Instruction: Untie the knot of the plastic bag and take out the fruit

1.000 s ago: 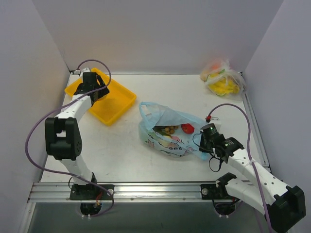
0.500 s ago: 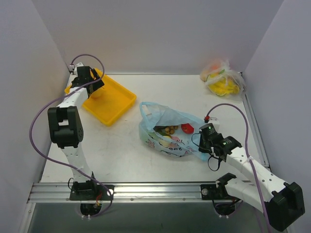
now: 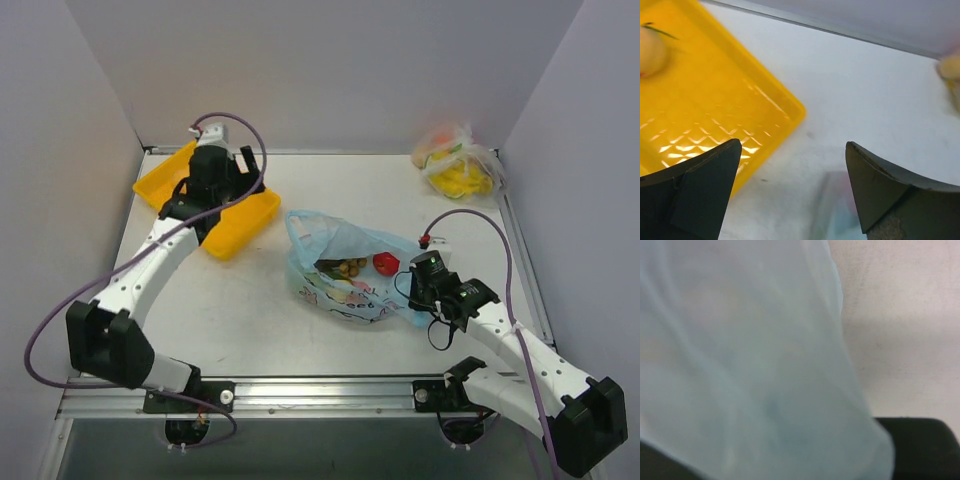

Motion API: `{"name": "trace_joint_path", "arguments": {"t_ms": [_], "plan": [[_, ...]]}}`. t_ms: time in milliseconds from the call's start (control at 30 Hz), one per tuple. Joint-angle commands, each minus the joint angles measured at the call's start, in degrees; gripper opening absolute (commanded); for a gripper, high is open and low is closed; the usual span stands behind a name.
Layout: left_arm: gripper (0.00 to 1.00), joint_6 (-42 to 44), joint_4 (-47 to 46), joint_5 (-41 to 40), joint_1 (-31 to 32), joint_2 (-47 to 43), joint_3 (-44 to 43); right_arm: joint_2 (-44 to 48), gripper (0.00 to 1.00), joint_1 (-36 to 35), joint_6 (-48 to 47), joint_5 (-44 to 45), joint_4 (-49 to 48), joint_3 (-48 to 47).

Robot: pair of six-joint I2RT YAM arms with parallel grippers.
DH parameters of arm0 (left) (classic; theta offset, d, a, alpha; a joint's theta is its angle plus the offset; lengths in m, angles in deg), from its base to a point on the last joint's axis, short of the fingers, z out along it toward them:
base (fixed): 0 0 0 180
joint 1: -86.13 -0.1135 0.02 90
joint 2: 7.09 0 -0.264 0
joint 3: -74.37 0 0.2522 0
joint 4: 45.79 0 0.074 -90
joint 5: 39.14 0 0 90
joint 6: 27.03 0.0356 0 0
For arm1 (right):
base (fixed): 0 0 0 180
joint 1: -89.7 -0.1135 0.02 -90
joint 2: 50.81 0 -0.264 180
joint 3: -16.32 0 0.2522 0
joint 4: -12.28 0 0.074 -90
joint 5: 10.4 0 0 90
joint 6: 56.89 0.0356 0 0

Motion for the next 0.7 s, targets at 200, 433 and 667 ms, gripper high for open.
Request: {"name": "trace_joint_path", "arguments": {"t_ms": [200,433,667], "plan": [[0.85,-0.9,3.8,-3.2,31.8,-14.7,5.4,0.3,0.04,0.1,-0.7,2.0,-0.9,-0.6],[0.75,-0.6,3.0,-6.4,44.7,-4.0,1.0,1.7,0.05,0.0,0.2,1.1,-1.2,0.1],[0.75,1.7,7.3,-5.3,45.4,8.7,-4.3,3.7,0.06,0.0,0.4,-0.1,-1.3,1.4]]}}
